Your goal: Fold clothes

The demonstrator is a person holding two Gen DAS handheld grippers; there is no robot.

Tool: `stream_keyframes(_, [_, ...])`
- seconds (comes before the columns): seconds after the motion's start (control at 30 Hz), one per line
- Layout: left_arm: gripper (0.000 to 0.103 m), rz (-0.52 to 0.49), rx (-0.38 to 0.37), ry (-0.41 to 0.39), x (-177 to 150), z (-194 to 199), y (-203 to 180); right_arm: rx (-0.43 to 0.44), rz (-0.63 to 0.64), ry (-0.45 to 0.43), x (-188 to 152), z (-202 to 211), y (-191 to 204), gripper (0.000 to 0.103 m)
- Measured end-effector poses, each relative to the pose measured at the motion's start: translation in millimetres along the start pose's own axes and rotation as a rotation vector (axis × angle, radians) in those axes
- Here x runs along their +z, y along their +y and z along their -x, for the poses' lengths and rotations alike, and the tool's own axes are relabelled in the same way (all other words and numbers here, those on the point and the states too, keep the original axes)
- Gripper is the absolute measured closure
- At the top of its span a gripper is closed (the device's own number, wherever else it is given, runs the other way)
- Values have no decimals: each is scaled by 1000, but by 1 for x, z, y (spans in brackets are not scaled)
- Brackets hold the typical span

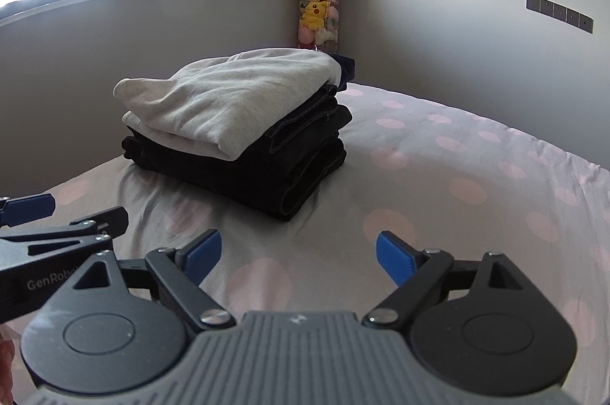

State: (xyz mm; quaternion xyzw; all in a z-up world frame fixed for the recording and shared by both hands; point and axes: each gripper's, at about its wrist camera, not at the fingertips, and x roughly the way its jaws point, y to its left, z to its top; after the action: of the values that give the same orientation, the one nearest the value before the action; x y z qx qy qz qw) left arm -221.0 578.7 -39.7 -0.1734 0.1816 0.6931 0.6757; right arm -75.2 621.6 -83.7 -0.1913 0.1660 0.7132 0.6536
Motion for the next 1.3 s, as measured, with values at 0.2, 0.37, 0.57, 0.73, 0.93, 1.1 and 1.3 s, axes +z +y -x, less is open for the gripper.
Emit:
stream_keyframes(0.2, [13, 4, -2, 9, -6, -3, -1, 0, 12, -1, -2, 3, 0, 13])
stream_keyframes(0.37, [13, 12, -16, 39, -11, -8, -2, -12, 22, 4, -3, 4, -1, 12])
stream_keyframes(0.57, [13, -5, -23, 74, -14, -12, -6, -16, 26, 4, -4, 6, -3, 12])
stream_keyframes(0.73, [13, -8, -22, 74, -13, -12, -8, -14, 20, 2, -5, 6, -4, 12])
stream_keyframes(0.93, [14, -13, -19, 75, -12, -12, -10, -13, 5, -1, -5, 5, -5, 12])
stream_keyframes(1.1, [14, -12, -16, 79, -12, -13, -9, -8, 4, 0, -5, 4, -4, 12])
stream_keyframes(1.3, [14, -9, -16, 85, -12, -14, -8, -5, 3, 1, -5, 3, -3, 12])
